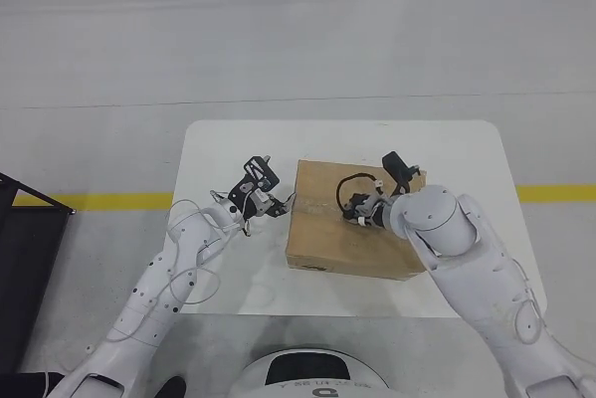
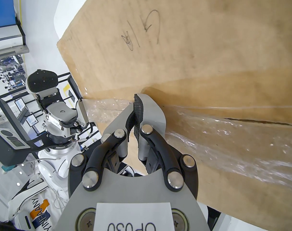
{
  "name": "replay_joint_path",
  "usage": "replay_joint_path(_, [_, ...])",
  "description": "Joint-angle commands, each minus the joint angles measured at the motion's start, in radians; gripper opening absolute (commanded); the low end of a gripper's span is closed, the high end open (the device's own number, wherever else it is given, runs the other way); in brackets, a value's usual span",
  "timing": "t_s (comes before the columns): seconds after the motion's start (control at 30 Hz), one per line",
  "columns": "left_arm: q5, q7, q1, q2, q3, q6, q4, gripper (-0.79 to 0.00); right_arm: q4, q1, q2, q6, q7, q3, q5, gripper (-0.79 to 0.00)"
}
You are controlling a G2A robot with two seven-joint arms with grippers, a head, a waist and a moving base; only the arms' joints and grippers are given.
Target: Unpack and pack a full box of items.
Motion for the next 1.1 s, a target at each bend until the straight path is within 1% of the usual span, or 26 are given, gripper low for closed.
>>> replay_joint_path(0.0, [0.0, 0.0, 0.0, 0.0, 0.0, 0.0, 0.0, 0.0, -0.004, -0.01, 0.008, 0.005, -0.005, 0.01, 0.0, -0.785])
replay_joint_path(0.53, [0.0, 0.0, 0.0, 0.0, 0.0, 0.0, 0.0, 0.0, -0.019, -0.07, 0.067, 0.008, -0.008, 0.102, 0.002, -0.785])
replay_joint_path(0.87, [0.0, 0.0, 0.0, 0.0, 0.0, 0.0, 0.0, 0.0, -0.086, -0.169, 0.109, 0.008, -0.008, 0.224, 0.016, -0.785])
replay_joint_path(1.07, [0.0, 0.0, 0.0, 0.0, 0.0, 0.0, 0.0, 0.0, -0.134, -0.236, 0.125, 0.008, -0.008, 0.298, 0.018, -0.785])
